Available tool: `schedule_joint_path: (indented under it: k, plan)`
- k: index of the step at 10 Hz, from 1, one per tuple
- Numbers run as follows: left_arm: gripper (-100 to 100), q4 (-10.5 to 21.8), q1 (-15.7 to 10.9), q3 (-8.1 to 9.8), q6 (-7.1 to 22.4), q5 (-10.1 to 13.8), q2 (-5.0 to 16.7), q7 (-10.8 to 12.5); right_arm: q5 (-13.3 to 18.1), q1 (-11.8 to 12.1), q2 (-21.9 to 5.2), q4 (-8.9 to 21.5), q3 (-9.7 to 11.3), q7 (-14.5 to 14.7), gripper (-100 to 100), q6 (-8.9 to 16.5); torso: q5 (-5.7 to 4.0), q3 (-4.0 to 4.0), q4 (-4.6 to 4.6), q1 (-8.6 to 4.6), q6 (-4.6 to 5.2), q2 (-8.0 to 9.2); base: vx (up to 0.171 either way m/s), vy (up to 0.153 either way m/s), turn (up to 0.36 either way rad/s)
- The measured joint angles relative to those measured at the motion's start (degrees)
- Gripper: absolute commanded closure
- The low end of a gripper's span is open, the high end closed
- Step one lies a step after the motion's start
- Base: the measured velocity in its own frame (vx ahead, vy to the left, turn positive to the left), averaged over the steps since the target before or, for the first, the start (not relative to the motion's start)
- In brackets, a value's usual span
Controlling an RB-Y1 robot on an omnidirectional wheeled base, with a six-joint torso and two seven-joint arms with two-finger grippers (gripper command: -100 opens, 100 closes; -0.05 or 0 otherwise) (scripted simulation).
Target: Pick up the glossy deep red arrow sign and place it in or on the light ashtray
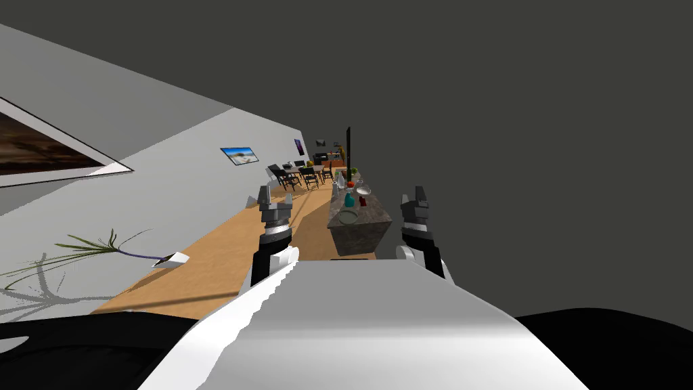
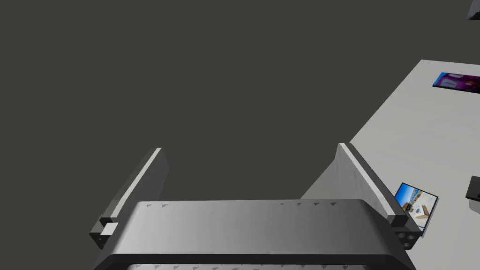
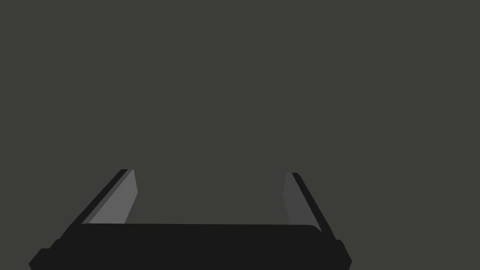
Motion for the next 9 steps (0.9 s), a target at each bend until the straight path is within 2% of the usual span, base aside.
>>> schedule_joint_path:
  k: [3,9]
  plan:
    - [0,0.00,0.00,-0.01,0.00,0.00,-0.01,0.00,0.47,0.81,-4.47,0.89,1.29,-0.57,-100,-1.20,0.05,0.13,0.05,0.27,0.01,0.24,-0.068,0.077,-0.089]
    - [0,0.00,0.00,-0.01,0.00,0.00,-0.01,0.00,2.29,1.66,-13.73,5.19,5.82,-2.11,-100,-4.71,0.10,0.13,0.05,0.45,0.01,0.22,-0.067,0.132,-0.110]
